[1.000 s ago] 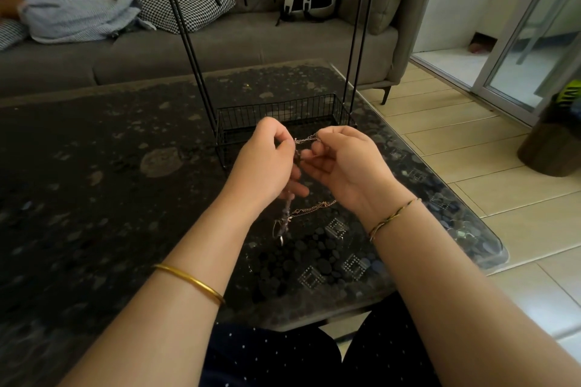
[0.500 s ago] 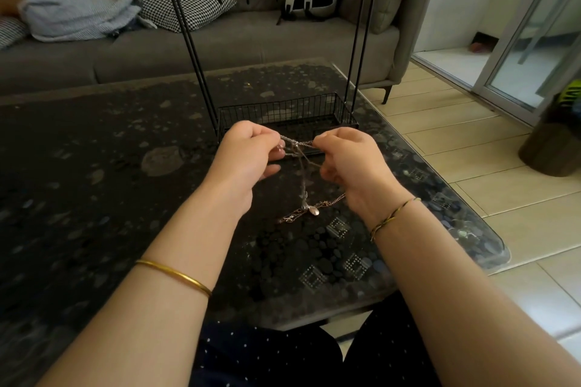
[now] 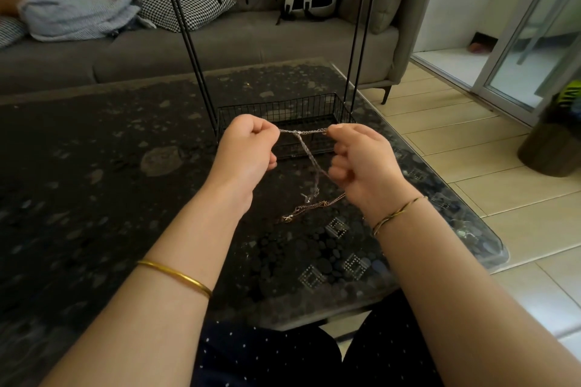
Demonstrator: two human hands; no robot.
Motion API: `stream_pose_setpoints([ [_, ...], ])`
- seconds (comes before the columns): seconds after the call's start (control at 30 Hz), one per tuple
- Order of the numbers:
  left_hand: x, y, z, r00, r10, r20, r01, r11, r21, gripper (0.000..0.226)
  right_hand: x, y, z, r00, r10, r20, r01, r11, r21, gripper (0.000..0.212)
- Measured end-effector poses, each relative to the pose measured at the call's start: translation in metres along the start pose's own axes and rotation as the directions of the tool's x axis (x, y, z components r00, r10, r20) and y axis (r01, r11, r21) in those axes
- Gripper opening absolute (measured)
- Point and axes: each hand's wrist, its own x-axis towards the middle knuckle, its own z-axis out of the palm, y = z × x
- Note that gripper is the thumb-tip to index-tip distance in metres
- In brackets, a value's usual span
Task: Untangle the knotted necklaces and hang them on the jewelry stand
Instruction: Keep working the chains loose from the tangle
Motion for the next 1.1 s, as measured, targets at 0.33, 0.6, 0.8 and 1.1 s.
stream_pose_setpoints([
  [0.33, 0.0005, 0.0013, 0.0011, 0.995, -0.024, -0.101, 0.012, 0.993, -0.119, 0.012, -0.004, -0.0018, 0.0018, 0.991, 0.07, 0.117, -0.016, 0.913, -0.409, 0.006],
  [0.6, -0.0003, 0.0001, 0.0014, 0.998, -0.058, -0.013, 0.057, 0.994, -0.094, 0.012, -0.0068, -0.0004, 0.0034, 0.975, -0.037, 0.219, 0.108, 0.941, -0.322, 0.02],
  [0.8, -0.0055, -0.0002, 0.0026, 0.981, -0.074, 0.181, 0.074, 0.997, 0.008, 0.011, -0.0045, -0.0042, 0.0036, 0.979, -0.05, 0.199, 0.076, 0.989, -0.123, 0.024],
  [1.1, -0.0067, -0.001, -0.0002, 0.93, -0.093, 0.355, 0.104, 0.994, -0.014, 0.014, -0.005, -0.0027, 0.0033, 0.967, -0.238, 0.09, 0.25, 0.954, -0.164, 0.02],
])
